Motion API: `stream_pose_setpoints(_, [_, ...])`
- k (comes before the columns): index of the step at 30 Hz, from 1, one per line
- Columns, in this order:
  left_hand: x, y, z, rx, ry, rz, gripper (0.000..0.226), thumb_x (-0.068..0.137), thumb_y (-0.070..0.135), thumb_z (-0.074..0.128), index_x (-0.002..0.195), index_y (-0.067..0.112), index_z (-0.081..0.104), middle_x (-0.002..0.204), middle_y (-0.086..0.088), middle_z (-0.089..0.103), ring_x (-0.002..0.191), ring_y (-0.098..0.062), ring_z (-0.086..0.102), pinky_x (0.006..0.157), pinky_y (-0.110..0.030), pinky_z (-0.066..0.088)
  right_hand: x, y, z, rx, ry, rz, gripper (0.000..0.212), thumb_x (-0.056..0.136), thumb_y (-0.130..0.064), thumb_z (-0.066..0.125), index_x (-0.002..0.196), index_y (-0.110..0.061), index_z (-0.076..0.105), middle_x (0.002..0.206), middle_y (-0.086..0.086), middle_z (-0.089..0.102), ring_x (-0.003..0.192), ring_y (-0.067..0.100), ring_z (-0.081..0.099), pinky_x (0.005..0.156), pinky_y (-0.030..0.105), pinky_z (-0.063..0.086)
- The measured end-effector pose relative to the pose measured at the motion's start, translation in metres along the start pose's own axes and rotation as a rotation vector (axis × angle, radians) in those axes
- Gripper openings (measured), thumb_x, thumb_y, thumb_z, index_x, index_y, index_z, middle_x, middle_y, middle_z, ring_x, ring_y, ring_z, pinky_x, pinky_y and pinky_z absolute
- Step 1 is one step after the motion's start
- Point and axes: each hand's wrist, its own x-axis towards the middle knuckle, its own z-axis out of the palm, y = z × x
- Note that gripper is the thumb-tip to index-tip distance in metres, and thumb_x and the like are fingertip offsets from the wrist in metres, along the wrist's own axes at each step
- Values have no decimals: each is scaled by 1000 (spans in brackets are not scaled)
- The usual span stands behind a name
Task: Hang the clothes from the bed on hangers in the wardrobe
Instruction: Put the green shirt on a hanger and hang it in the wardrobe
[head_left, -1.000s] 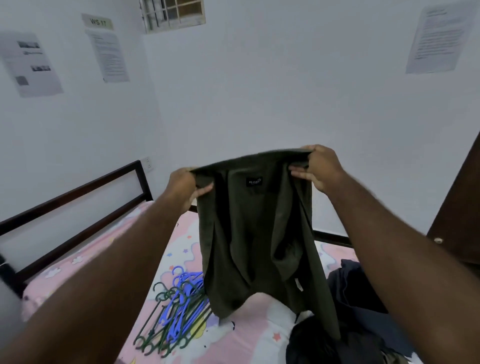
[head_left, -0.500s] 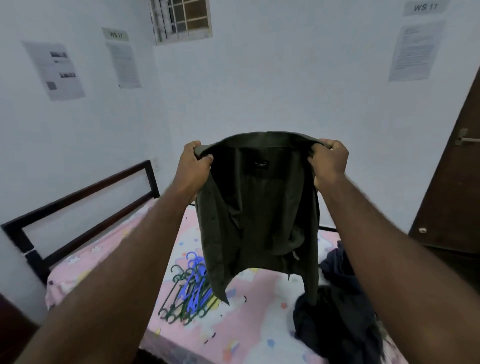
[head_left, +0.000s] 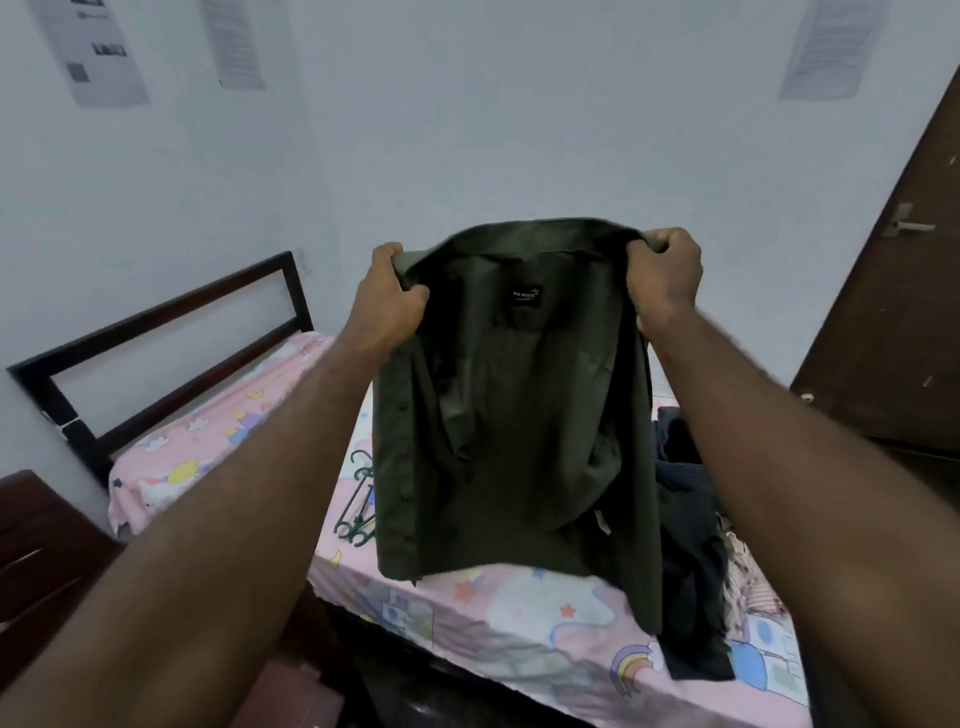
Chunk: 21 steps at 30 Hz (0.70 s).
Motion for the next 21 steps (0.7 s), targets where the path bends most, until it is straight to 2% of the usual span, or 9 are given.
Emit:
stream_pose_setpoints(5, [18, -2, 9, 56, -10, 10, 55, 91, 14, 56, 141, 18, 34, 113, -3, 54, 94, -18, 56, 78, -26, 44, 15, 18, 7, -19, 4, -33, 12, 85, -15, 54, 95, -16, 60, 88, -9, 60, 78, 7, 55, 60, 13, 41])
stream_pose_setpoints(11, [64, -63, 68, 125, -114, -146, 57, 88, 17, 60, 139, 15, 36, 115, -9, 57, 105, -25, 57, 95, -36, 48, 60, 97, 39, -92, -66, 27, 17, 85, -15, 56, 101, -15, 63, 95, -6, 64, 85, 10, 58, 65, 13, 43])
stream_pose_setpoints(13, [85, -96, 98, 139, -143, -237, 54, 86, 17, 61, 135, 15, 39, 110, -9, 58, 102, -27, 58, 92, -39, 50, 82, 138, 56, -119, -105, 76, 17, 87, -17, 58, 103, -14, 63, 96, -5, 63, 85, 11, 57, 63, 14, 42])
stream_pose_setpoints(15, [102, -129, 131, 158, -158, -318, 43, 84, 16, 61, 124, 14, 46, 103, -7, 59, 96, -26, 59, 82, -36, 51, 100, 180, 71, -143, -167, 143, 16, 89, -20, 60, 104, -14, 61, 95, -6, 61, 85, 10, 56, 61, 14, 41])
stream_pose_setpoints(18, [119, -177, 182, 273, -183, -464, 20, 91, 24, 59, 104, 9, 54, 97, -11, 59, 92, -28, 57, 71, -29, 39, 122, 251, 91, -216, -257, 274, 14, 87, -26, 63, 97, -16, 61, 91, -5, 62, 87, 15, 61, 71, 25, 51])
stream_pose_setpoints(19, [123, -198, 197, 316, -185, -507, 20, 94, 27, 56, 92, 7, 56, 93, -15, 60, 91, -30, 59, 70, -28, 37, 129, 278, 97, -254, -296, 316, 13, 85, -30, 64, 91, -19, 61, 90, -3, 65, 87, 19, 64, 76, 34, 55])
stream_pose_setpoints(21, [127, -237, 223, 359, -221, -619, 34, 97, 31, 51, 79, 2, 56, 91, -26, 64, 89, -35, 64, 71, -29, 46, 141, 327, 104, -349, -396, 398, 13, 85, -33, 63, 86, -21, 59, 87, 2, 68, 80, 24, 70, 78, 46, 59])
